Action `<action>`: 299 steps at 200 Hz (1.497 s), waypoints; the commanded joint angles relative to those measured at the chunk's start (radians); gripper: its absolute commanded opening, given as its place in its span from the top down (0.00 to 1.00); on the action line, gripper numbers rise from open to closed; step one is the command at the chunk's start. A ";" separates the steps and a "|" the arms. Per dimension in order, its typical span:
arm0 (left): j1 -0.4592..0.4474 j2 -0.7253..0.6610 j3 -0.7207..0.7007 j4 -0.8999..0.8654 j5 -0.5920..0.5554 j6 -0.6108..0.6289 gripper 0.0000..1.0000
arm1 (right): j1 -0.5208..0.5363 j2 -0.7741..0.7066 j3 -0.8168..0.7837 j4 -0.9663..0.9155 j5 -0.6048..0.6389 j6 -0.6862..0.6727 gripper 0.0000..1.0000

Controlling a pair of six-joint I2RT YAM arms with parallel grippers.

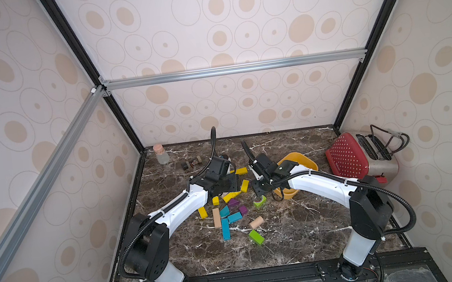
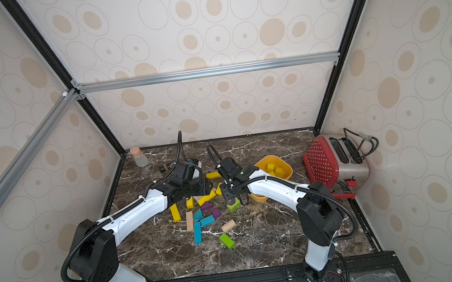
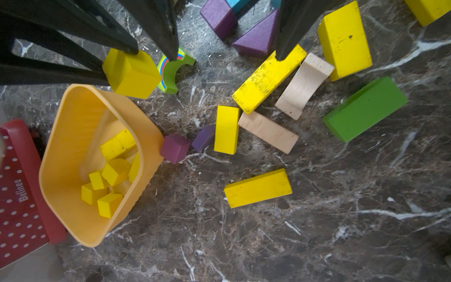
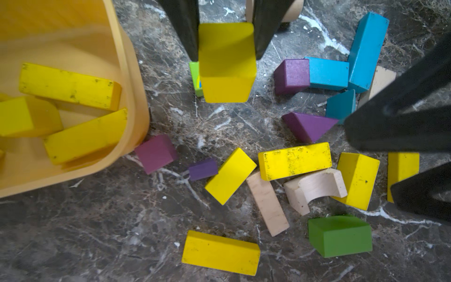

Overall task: Pick out the yellow building blocks
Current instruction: Pick up the building block from the center of the board, then place the building block in the storage box.

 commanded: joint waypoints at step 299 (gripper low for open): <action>-0.117 0.124 0.182 0.039 0.065 -0.019 0.39 | -0.329 -0.085 -0.223 0.030 -0.033 -0.016 0.79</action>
